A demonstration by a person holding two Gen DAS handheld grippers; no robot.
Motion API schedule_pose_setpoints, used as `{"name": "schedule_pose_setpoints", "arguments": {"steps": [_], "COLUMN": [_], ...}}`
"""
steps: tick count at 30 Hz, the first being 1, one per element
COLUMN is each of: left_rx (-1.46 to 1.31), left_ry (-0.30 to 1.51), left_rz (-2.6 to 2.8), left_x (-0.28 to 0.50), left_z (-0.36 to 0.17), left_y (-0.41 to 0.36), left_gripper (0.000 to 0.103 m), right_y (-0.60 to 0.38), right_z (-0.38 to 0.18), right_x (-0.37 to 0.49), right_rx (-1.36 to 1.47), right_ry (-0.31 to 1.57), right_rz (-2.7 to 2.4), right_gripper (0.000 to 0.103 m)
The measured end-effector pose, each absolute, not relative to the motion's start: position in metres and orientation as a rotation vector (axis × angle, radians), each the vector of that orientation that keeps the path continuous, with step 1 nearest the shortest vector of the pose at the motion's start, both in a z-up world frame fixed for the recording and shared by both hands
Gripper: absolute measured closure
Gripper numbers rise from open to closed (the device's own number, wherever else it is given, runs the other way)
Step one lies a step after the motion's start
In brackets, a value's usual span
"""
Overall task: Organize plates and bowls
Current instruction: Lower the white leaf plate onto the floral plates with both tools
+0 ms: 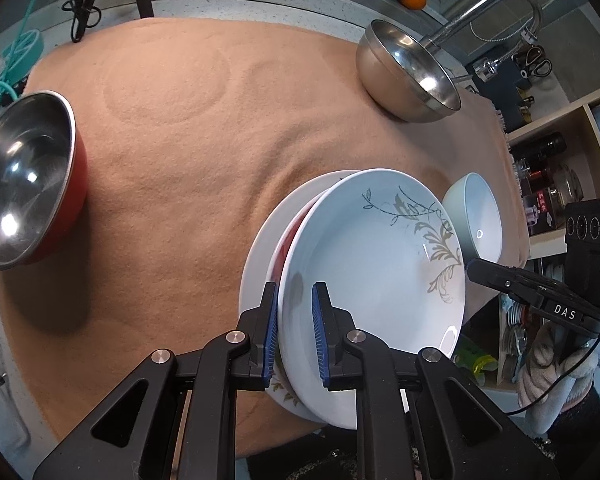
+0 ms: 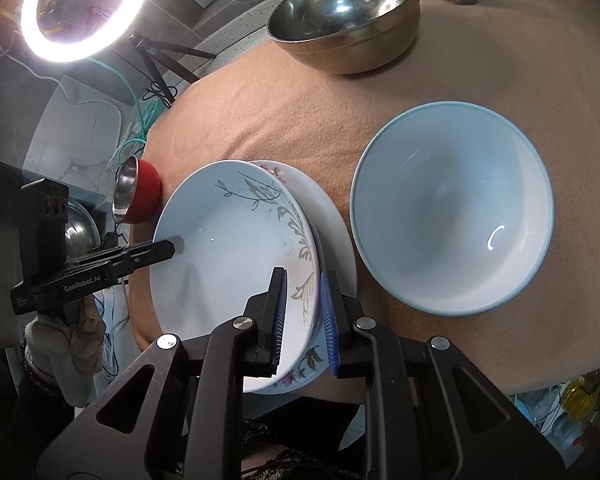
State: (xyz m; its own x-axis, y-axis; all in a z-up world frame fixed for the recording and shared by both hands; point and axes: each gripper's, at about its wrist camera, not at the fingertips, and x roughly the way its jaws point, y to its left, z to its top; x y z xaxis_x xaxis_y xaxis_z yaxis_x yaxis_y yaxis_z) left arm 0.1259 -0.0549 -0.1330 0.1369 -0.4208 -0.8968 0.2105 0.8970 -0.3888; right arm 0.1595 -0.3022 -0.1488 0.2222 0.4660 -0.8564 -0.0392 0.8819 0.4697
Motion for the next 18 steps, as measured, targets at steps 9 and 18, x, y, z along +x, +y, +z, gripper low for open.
{"name": "schedule_pose_setpoints", "arguments": {"steps": [9, 18], "left_rx": [-0.179, -0.128], "left_ry": [1.364, 1.342], "left_rz": [-0.465, -0.449], "left_x": [0.1311, 0.133], "left_z": [-0.1323, -0.1322], "left_y": [-0.0555, -0.0581], "left_gripper": [0.088, 0.083], "right_y": [-0.3048, -0.3028], "right_z": [-0.1467, -0.1477], "right_x": [0.1606, 0.1618], "right_rx": [0.389, 0.385], "right_ry": [1.303, 1.305], "right_rz": [0.357, 0.367], "right_gripper": [0.086, 0.085]}}
